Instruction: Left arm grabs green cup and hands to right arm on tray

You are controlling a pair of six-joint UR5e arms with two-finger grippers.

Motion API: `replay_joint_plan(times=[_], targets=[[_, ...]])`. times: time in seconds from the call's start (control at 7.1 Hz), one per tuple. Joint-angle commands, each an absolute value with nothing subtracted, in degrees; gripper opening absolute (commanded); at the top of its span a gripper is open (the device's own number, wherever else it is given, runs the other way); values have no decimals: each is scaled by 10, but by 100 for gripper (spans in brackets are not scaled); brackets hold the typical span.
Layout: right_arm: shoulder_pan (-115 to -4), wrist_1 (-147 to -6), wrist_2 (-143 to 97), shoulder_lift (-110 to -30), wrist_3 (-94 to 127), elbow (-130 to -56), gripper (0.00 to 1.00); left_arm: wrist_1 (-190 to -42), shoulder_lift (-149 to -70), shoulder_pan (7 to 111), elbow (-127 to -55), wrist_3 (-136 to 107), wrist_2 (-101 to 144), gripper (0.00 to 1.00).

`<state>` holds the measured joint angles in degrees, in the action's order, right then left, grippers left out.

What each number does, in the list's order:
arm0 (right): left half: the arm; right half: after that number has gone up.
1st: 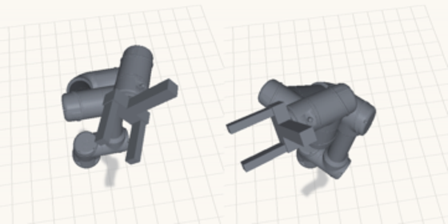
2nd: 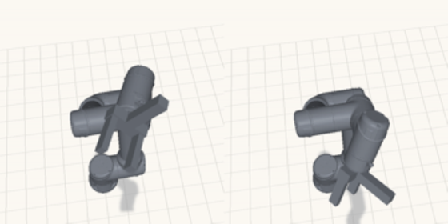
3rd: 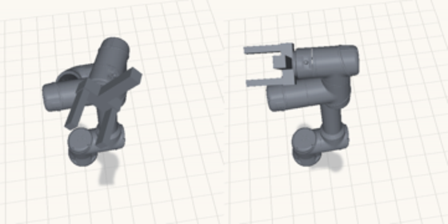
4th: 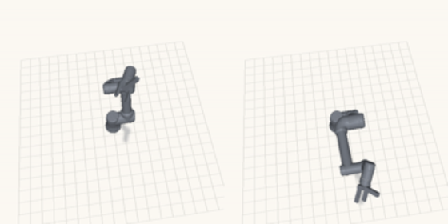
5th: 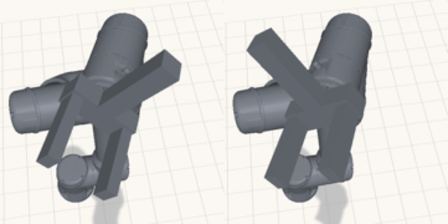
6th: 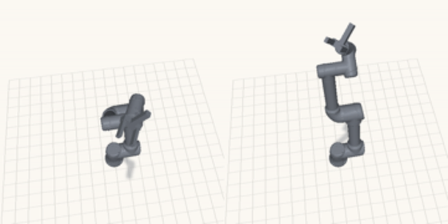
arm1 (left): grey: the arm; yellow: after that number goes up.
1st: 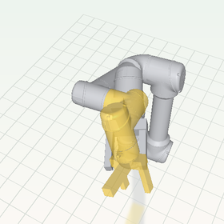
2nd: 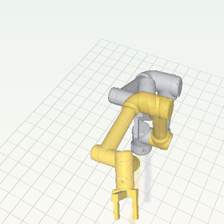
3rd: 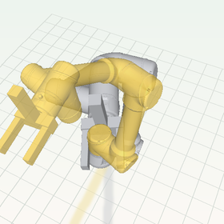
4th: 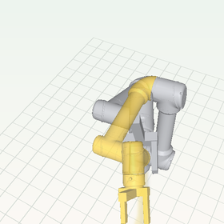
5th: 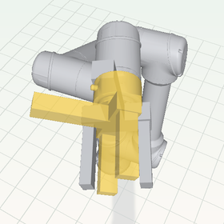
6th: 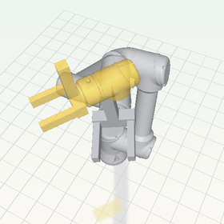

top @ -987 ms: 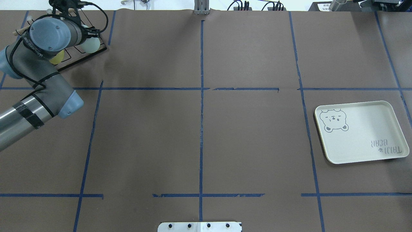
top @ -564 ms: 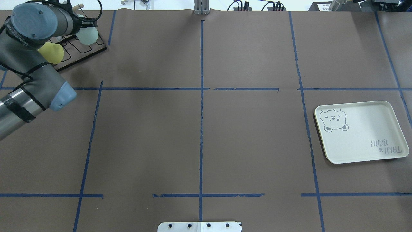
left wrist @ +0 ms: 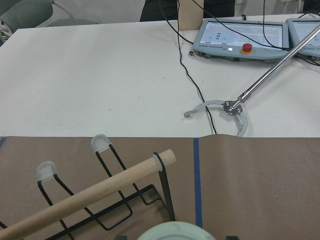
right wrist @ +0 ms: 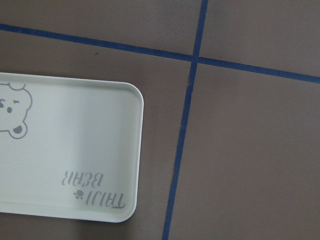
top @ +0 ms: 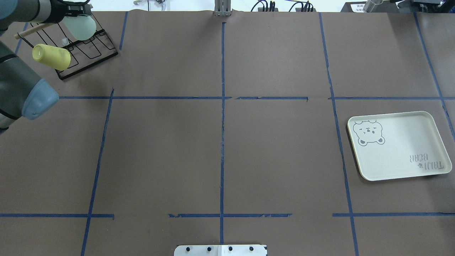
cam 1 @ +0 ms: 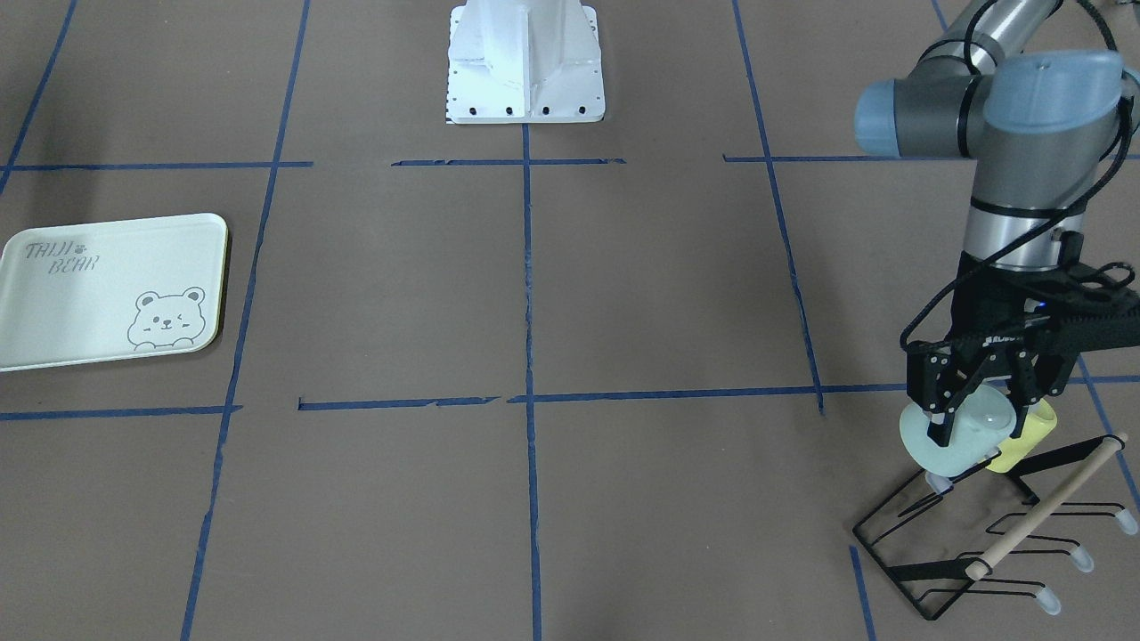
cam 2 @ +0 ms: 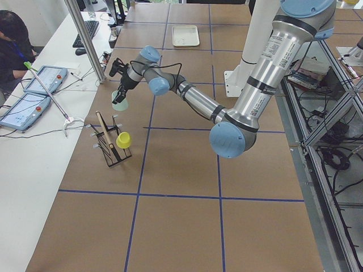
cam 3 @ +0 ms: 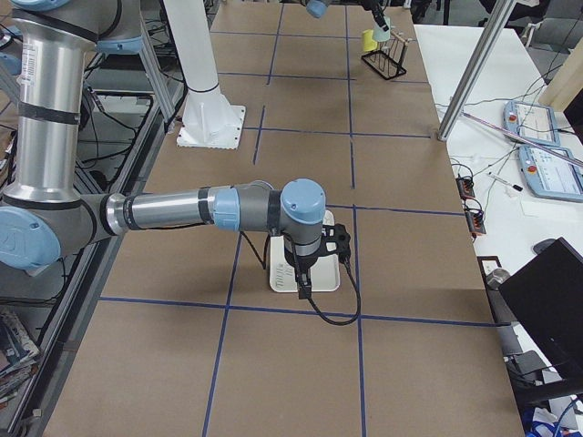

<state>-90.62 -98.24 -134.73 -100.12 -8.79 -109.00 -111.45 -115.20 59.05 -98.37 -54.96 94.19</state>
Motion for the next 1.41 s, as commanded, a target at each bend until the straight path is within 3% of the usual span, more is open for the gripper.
replay_joint_plan(times=[0.0, 0.28, 0.85, 1.27], targets=[[-906, -961, -1440, -1001, -32, -1102, 100, -1119, -1144, 587, -1012, -670, 953, 33], [-873, -781, -1442, -1002, 181, -1102, 100, -1181, -1121, 551, -1018, -773, 953, 33], [-692, -345, -1313, -1001, 624, -1099, 100, -1319, -1100, 450, -1046, -979, 951, 33], [-542, -174, -1152, -942, 883, -1092, 100, -1437, -1100, 388, -1059, -1120, 950, 33]])
